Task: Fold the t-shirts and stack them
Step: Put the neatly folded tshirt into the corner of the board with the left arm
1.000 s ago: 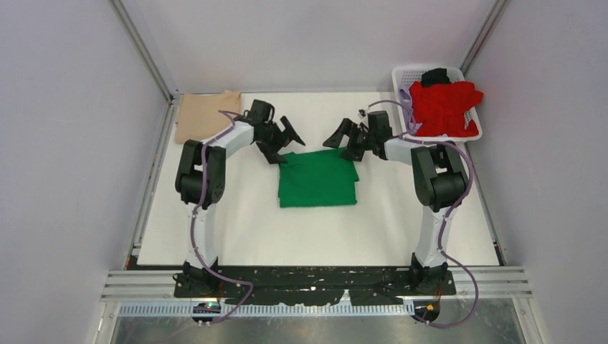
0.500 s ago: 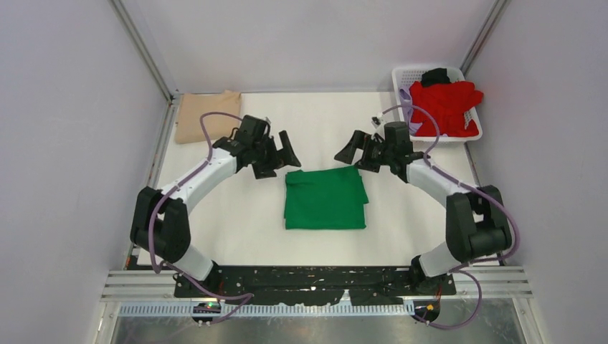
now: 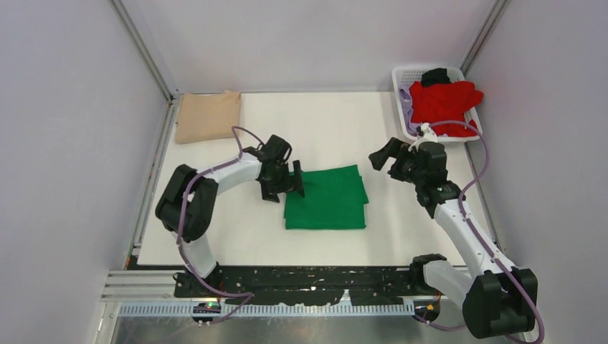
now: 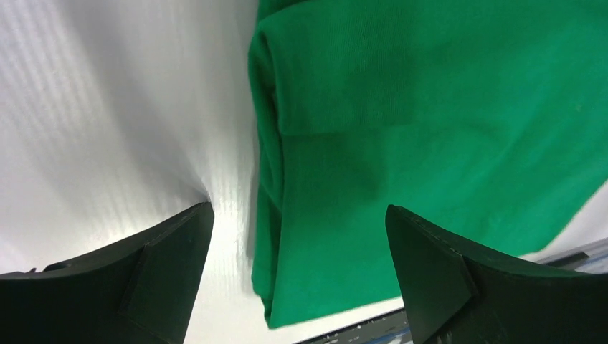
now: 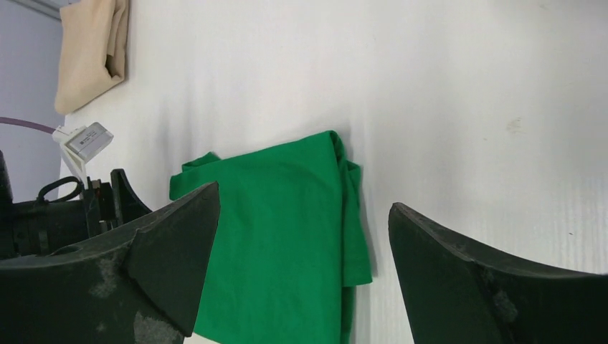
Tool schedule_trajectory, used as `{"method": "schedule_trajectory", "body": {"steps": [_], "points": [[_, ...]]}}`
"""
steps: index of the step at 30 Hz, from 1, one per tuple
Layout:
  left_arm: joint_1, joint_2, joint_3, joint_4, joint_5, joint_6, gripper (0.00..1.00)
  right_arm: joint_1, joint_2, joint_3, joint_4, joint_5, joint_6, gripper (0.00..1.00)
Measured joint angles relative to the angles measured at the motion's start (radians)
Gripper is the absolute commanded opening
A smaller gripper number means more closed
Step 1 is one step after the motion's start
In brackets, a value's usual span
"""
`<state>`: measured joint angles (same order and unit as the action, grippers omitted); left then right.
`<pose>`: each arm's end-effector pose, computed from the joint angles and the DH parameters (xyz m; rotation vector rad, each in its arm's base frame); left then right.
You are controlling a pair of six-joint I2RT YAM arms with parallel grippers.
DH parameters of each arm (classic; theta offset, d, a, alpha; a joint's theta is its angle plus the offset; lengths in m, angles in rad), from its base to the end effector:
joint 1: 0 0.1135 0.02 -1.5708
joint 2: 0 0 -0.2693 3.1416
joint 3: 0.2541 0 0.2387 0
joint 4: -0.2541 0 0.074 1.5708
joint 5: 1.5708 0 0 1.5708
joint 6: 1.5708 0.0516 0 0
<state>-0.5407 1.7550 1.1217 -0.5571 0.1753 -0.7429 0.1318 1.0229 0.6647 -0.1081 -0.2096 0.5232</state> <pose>0.2846 -0.1814 0.1740 -0.2432 2.8828 -0.5370 0.2249 0.0406 0.2626 0.2721 2.0656 0.6192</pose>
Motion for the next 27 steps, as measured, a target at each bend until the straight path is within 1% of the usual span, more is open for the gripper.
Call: {"method": "schedule_trajectory", "body": {"steps": [5,8,10,14,15,18,20,21,22,23,27], "points": [[-0.043,0.091,0.091,-0.035,-0.043,-0.005,0.9,-0.025,-0.054,-0.002,-0.052,0.042,-0.036,0.95],[-0.062,0.128,0.141,-0.051,-0.058,-0.011,0.89,-0.034,-0.068,-0.003,-0.065,0.052,-0.054,0.96],[-0.078,0.151,0.173,-0.067,-0.073,-0.014,0.87,-0.037,-0.069,-0.003,-0.072,0.055,-0.061,0.95],[-0.114,0.198,0.241,-0.103,-0.101,-0.032,0.77,-0.045,-0.07,-0.011,-0.082,0.057,-0.076,0.96],[-0.121,0.208,0.252,-0.108,-0.107,-0.035,0.73,-0.047,-0.07,-0.013,-0.082,0.058,-0.077,0.96],[-0.152,0.254,0.317,-0.154,-0.152,-0.059,0.51,-0.054,-0.069,-0.024,-0.087,0.058,-0.08,0.95],[-0.174,0.291,0.368,-0.193,-0.186,-0.072,0.35,-0.058,-0.07,-0.027,-0.091,0.058,-0.081,0.96],[-0.185,0.309,0.392,-0.206,-0.196,-0.078,0.21,-0.06,-0.07,-0.028,-0.093,0.058,-0.081,0.96],[-0.195,0.324,0.415,-0.216,-0.201,-0.085,0.04,-0.063,-0.07,-0.029,-0.094,0.058,-0.081,0.95],[-0.205,0.341,0.445,-0.233,-0.209,-0.092,0.0,-0.063,-0.071,-0.029,-0.095,0.058,-0.081,0.95],[-0.225,0.381,0.531,-0.312,-0.26,-0.087,0.0,-0.069,-0.082,-0.034,-0.096,0.059,-0.081,0.95]]}}
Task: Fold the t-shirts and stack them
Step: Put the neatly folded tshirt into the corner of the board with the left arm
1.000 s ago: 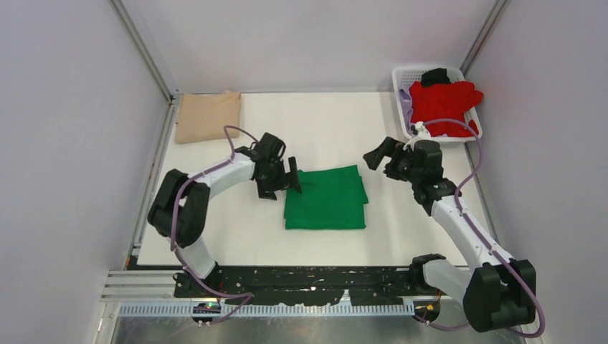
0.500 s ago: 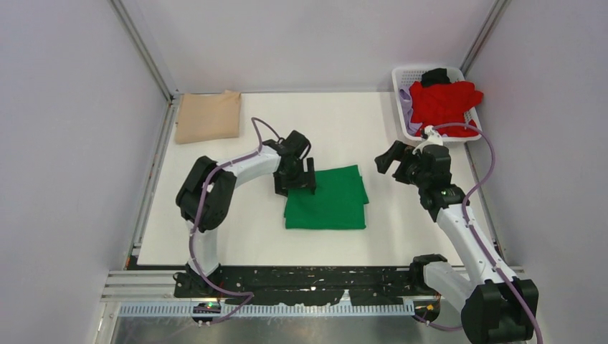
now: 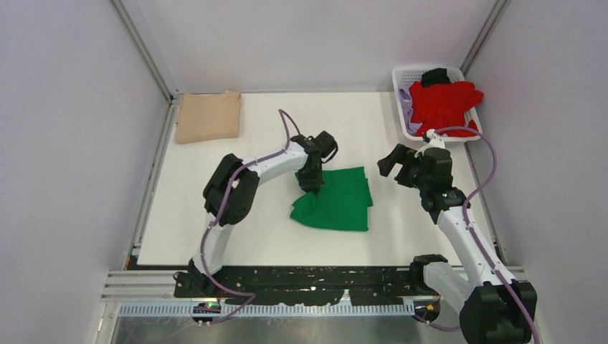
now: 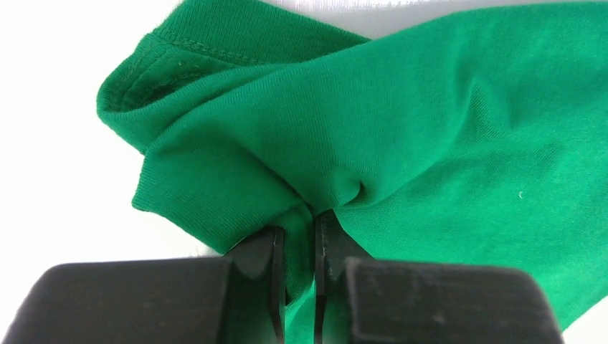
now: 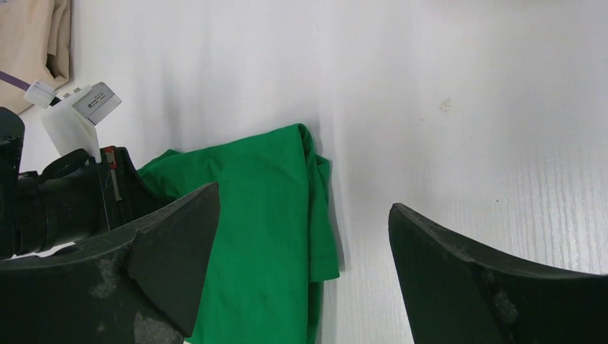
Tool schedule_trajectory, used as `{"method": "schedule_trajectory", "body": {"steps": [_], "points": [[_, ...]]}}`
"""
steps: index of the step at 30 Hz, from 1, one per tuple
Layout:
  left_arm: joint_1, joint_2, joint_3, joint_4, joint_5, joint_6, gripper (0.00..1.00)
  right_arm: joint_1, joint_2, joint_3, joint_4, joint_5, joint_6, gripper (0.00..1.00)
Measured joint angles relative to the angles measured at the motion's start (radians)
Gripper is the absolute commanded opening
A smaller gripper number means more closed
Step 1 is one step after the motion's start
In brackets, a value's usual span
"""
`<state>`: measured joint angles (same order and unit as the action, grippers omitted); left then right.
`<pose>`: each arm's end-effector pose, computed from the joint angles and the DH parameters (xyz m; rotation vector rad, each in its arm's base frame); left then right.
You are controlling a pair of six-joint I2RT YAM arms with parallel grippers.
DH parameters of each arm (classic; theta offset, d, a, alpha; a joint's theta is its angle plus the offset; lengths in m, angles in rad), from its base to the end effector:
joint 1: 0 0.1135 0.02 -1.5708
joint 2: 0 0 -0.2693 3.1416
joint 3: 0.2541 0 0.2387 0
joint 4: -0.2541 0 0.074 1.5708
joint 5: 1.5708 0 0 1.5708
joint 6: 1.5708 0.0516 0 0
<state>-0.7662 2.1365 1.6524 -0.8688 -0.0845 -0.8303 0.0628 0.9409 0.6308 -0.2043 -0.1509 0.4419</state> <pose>0.3084 -0.2908 0.1640 -0.1073 2.9240 -0.1429 0.2076 0.0208 0.2562 0.3062 2.0899 0.4619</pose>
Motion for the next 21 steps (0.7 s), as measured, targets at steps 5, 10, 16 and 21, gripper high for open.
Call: {"method": "schedule_trajectory", "body": {"steps": [5,10,16,21], "points": [[-0.019,0.005,0.032,-0.036,-0.111,0.029,0.0,-0.006,-0.005,-0.004,0.0,0.0,-0.001,0.95],[-0.007,0.013,0.119,-0.113,-0.314,0.116,0.0,-0.006,-0.005,-0.005,0.0,0.005,-0.007,0.95],[0.067,-0.002,0.19,-0.05,-0.529,0.345,0.0,-0.008,-0.005,-0.005,0.0,0.019,-0.026,0.95],[0.147,-0.032,0.129,0.08,-0.674,0.586,0.0,-0.013,-0.002,-0.005,0.0,0.039,-0.035,0.95]]}}
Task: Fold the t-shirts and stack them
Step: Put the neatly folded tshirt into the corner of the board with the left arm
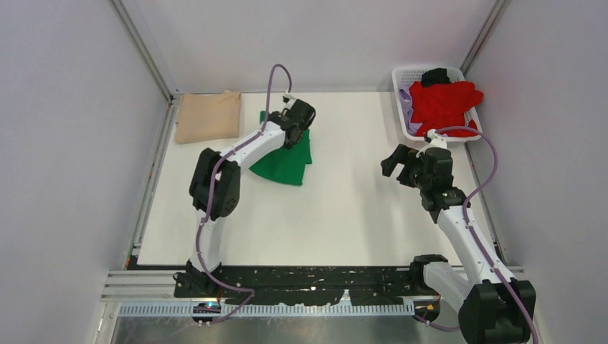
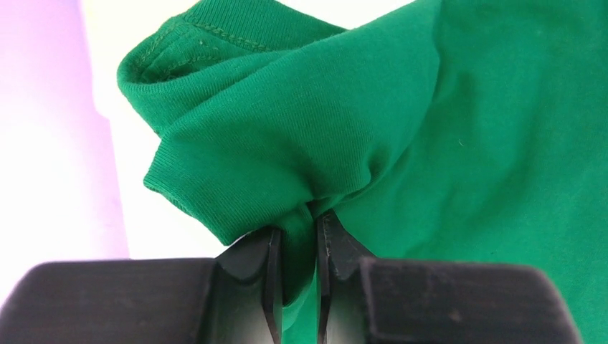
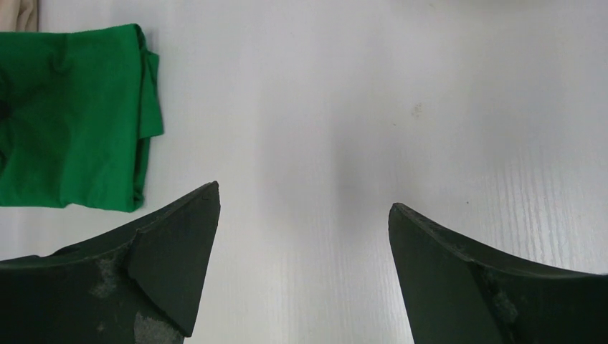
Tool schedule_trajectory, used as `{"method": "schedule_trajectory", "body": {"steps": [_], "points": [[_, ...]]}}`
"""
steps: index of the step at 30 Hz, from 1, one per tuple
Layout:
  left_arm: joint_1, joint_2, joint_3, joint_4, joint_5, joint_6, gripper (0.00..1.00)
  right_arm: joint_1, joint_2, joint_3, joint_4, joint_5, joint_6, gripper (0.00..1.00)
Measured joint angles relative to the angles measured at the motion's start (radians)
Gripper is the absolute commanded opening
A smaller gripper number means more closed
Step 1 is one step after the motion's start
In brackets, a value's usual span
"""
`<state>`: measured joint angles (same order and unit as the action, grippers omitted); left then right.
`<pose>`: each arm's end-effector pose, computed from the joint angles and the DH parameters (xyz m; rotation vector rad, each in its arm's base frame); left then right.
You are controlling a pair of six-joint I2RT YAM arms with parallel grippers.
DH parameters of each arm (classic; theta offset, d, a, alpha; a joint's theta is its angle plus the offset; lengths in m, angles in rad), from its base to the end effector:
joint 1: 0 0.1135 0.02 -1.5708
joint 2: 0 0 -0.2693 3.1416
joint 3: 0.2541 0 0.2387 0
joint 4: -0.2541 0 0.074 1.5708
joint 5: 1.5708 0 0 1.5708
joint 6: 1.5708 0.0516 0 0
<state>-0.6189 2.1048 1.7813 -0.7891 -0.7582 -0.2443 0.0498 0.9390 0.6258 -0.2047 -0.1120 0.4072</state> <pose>0.3826 -0.2290 0.2288 0.2233 2.3517 0.6216 0.2075 0.0161 0.2547 0.3072 2.0869 0.3926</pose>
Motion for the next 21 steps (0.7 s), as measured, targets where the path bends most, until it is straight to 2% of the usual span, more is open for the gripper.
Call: {"method": "schedule_trajectory", "body": {"steps": [5,9,21], "points": [[0.091,-0.014,-0.003,0.135,-0.05,0.205,0.0,-0.005,0.031,0.0,0.0,0.007,-0.013,0.95],[0.163,-0.021,0.007,0.225,-0.053,0.314,0.0,-0.009,0.05,0.0,-0.002,0.021,-0.016,0.96],[0.332,-0.022,0.145,0.336,0.052,0.471,0.0,-0.014,0.109,0.017,-0.014,0.045,-0.036,0.95]]}}
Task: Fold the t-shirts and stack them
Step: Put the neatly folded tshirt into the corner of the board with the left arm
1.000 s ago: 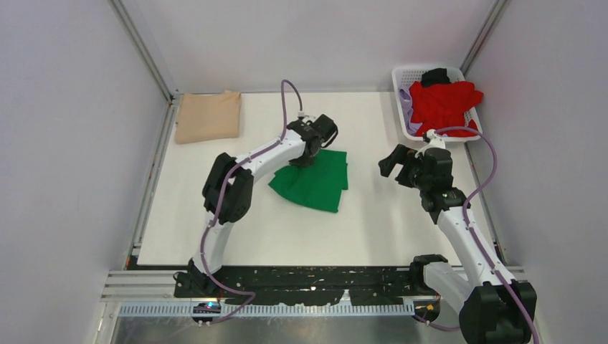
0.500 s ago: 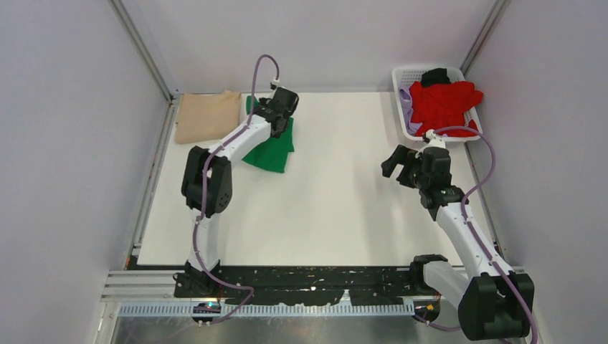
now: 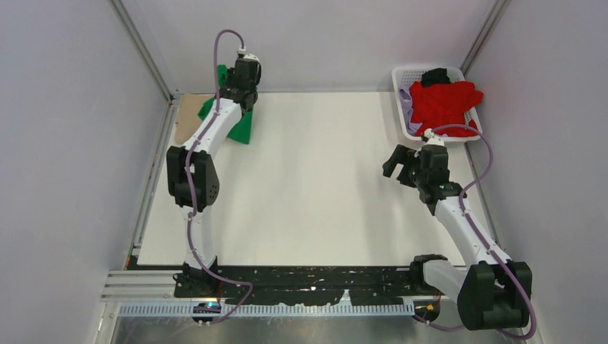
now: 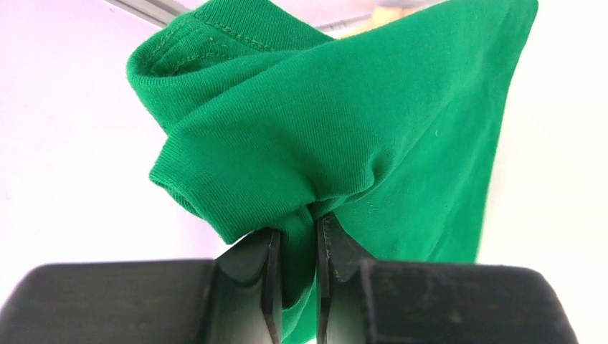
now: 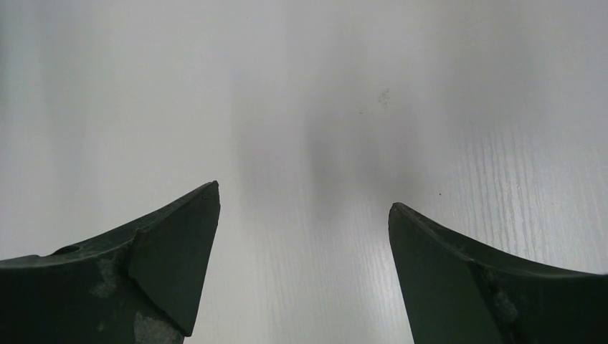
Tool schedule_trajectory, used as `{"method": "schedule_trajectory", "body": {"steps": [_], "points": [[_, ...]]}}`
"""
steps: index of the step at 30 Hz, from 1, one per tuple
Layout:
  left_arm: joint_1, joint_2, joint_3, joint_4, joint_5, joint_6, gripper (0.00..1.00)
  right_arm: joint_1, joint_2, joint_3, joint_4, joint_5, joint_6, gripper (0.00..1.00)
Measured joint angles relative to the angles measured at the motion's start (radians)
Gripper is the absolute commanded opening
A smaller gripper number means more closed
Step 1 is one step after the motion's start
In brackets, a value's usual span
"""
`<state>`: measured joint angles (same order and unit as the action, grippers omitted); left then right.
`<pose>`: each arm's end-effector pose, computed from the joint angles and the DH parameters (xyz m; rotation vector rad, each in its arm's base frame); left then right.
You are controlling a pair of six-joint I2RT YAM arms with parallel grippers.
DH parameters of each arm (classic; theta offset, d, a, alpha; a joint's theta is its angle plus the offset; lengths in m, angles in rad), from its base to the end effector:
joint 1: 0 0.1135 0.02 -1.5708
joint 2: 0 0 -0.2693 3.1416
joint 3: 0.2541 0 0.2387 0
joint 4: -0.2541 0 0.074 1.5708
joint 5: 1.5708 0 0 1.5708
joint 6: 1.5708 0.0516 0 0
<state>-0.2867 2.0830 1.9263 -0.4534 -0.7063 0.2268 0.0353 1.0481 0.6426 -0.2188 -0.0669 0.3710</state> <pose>0.4722 -0.1043 0.3066 0.1407 2.0974 0.7284 0.2231 0.0113 0.2375 0.3318 2.1846 0.3007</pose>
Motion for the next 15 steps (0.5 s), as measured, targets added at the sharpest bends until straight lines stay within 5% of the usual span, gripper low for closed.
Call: {"method": "schedule_trajectory", "body": {"steps": [15], "points": [[0.076,0.016,0.156,0.038,0.079,0.069,0.0,0.0,0.015,0.027,-0.019,0.024,-0.002,0.95]]}}
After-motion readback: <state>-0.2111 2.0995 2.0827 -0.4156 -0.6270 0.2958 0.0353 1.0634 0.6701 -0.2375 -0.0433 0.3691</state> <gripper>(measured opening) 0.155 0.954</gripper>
